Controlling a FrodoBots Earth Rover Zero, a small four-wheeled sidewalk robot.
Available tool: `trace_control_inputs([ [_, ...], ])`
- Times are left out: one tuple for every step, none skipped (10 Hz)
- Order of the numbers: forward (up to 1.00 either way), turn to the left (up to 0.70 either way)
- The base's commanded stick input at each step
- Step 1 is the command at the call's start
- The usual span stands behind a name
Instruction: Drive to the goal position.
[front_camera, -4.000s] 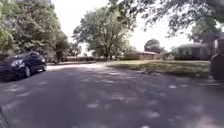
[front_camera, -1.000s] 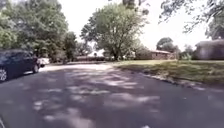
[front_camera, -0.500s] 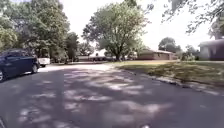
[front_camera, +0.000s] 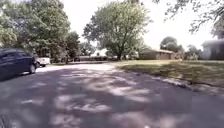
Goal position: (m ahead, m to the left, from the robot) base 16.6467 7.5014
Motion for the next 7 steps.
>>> trace_control_inputs([
  [0.69, 0.03],
  [0.69, 0.03],
  [0.69, 0.03],
  [0.69, 0.03],
  [0.69, 0.03],
  [0.69, 0.03],
  [0.69, 0.03],
])
